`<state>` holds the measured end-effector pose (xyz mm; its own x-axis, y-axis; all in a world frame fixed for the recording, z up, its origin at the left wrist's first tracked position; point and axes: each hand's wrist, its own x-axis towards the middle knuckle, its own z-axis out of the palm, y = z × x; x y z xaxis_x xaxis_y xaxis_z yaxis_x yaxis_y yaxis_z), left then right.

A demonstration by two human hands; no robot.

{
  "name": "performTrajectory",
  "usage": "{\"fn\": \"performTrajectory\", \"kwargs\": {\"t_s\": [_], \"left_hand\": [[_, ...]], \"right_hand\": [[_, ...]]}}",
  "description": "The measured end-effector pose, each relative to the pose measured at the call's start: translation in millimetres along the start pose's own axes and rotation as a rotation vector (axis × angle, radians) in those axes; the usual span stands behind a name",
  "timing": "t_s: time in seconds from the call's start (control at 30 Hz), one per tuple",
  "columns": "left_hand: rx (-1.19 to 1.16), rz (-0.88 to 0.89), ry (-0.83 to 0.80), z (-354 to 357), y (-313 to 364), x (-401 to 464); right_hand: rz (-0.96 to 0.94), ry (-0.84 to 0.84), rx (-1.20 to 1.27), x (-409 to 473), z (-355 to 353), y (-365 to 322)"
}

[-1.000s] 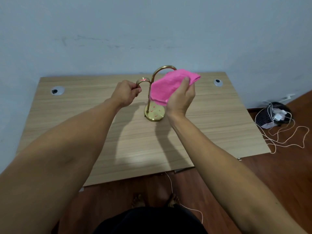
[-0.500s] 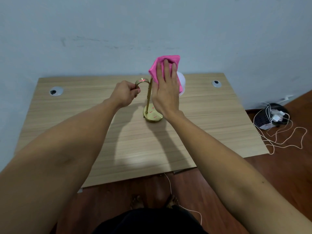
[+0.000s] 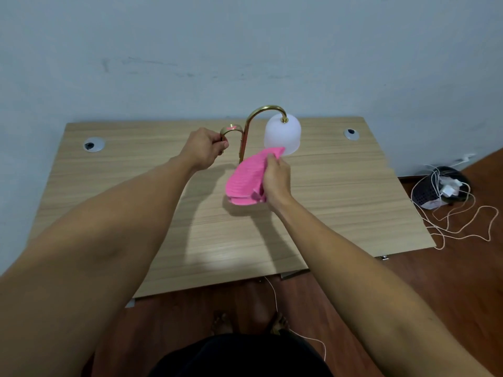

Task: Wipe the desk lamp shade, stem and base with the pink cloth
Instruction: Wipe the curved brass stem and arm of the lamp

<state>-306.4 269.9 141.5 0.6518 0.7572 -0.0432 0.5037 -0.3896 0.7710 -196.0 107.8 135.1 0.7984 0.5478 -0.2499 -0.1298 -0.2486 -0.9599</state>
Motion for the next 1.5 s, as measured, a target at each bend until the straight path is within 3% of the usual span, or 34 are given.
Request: {"fn": "performTrajectory", "kwargs": {"t_s": [0.07,0.13,0.23,0.3,0.4,0.47,0.63,0.7,0.87,1.07,1.23,1.37,1.43,1.5], "left_hand": [[-0.028,-0.013,0.004,1,-2,0],[-0.050,-0.020,0.011,2,-2,-1],[-0.054,-0.034,0.022,3,0,-5],[-0.020,-0.021,0.049,3,2,-10],[-0.027,-0.072,0.099,4,-4,-9],[-0.090,-0.126,0.091,2,-9,-10],[-0.238,-0.130,0.042,5,-12,-11],[-0.240,-0.134,0.028,5,-15,-10],[-0.184,-0.091,0.003,7,-21,-5],[-0.206,-0.102,0.010,8,-15,-4],[-0.150,-0.016,-0.003,8,-28,1],[-0.272,-0.075,-0.027,10,-24,1],[-0.276,-0.091,-0.023,8,-22,1],[-0.301,-0.099,-0.020,9,-21,1]], "right_hand": [[-0.102,0.145,0.065,-9,6,-7],[-0.317,0.165,0.005,-23,15,-19],[-0.681,-0.035,-0.155,-30,33,-33],[-0.846,-0.134,-0.482,-19,47,-30],[-0.803,-0.169,-0.974,-7,58,-22],[-0.809,-0.209,-1.025,-5,57,-20],[-0.780,-0.239,-0.849,-1,53,-23],[-0.783,-0.246,-0.847,-2,54,-23],[-0.997,-0.344,-0.949,13,35,-20],[-0.841,-0.211,-0.777,-7,46,-22],[-0.970,-0.295,-0.801,-2,37,-24],[-0.777,-0.273,-0.552,-12,18,-32],[-0.609,-0.181,-0.338,-18,8,-30],[-0.573,-0.040,-0.199,-24,3,-27]]}}
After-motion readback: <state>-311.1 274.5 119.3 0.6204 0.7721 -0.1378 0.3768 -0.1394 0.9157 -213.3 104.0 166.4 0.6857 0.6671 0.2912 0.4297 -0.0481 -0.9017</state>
